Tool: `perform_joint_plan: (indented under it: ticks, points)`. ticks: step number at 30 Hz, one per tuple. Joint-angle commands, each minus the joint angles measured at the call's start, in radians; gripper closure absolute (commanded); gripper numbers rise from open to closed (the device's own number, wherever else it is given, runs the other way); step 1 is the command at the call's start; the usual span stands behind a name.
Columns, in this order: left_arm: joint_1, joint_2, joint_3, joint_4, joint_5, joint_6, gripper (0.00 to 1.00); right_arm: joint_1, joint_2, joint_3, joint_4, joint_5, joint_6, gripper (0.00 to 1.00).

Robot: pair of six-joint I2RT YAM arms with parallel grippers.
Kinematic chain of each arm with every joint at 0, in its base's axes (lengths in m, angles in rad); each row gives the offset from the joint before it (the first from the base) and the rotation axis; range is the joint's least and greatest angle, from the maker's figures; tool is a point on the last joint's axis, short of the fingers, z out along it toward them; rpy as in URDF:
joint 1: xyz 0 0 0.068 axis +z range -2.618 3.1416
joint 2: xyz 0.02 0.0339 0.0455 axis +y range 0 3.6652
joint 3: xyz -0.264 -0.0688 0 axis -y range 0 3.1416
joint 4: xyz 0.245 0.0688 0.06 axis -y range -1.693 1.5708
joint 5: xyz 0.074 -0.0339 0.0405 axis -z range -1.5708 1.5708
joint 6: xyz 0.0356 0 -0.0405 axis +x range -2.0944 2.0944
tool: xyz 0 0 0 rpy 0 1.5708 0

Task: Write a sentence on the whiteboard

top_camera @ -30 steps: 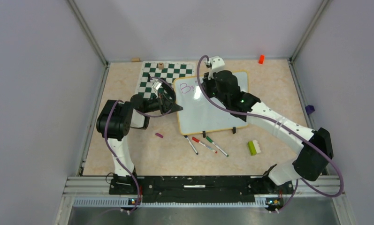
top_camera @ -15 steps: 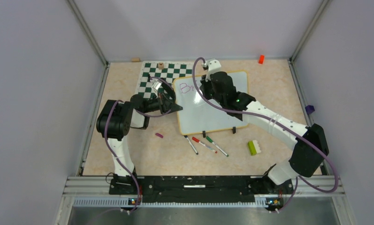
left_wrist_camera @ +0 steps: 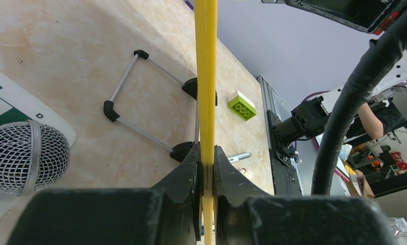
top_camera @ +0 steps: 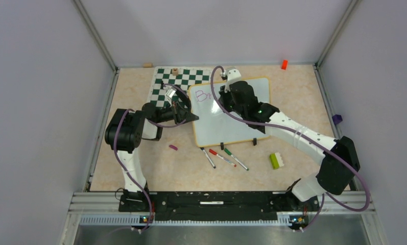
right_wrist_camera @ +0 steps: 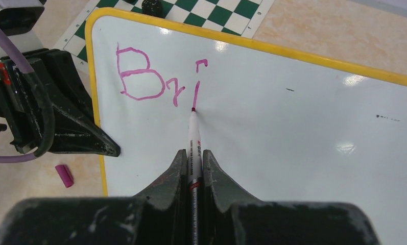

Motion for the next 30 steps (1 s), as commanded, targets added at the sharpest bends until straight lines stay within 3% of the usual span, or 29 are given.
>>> perform_joint_plan:
  ticks: [1, 15, 30]
  points:
    - [-0.005, -0.032, -0.002, 0.115, 0.029, 0.003, 1.00, -0.007, -0.031, -0.010, -0.033, -0.002, 0.009, 1.00]
    - [-0.005, -0.033, -0.002, 0.115, 0.031, 0.006, 1.00, -0.022, -0.085, 0.051, -0.031, -0.083, 0.017, 1.00]
    - [-0.006, -0.033, -0.001, 0.112, 0.030, 0.003, 1.00, -0.032, -0.141, 0.012, 0.004, 0.000, -0.013, 1.00]
